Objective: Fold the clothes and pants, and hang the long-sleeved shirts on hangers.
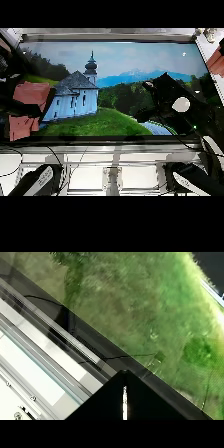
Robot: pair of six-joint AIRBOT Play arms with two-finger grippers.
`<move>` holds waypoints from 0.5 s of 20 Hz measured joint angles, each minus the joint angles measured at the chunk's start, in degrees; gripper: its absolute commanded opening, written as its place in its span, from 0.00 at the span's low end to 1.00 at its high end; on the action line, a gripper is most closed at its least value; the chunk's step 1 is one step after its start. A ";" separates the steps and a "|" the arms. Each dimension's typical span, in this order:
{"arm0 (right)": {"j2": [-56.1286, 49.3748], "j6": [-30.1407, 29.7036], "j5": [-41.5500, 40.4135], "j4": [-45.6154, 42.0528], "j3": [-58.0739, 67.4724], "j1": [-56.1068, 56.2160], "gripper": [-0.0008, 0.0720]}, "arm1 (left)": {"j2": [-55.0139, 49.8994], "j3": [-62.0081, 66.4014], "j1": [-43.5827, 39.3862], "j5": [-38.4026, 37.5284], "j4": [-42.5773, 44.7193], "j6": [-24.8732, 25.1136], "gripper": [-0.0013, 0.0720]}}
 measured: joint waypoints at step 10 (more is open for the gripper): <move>0.00 0.17 -0.15 0.02 0.00 0.00 0.02 | -0.13 0.00 0.00 -1.46 -2.25 -0.13 0.78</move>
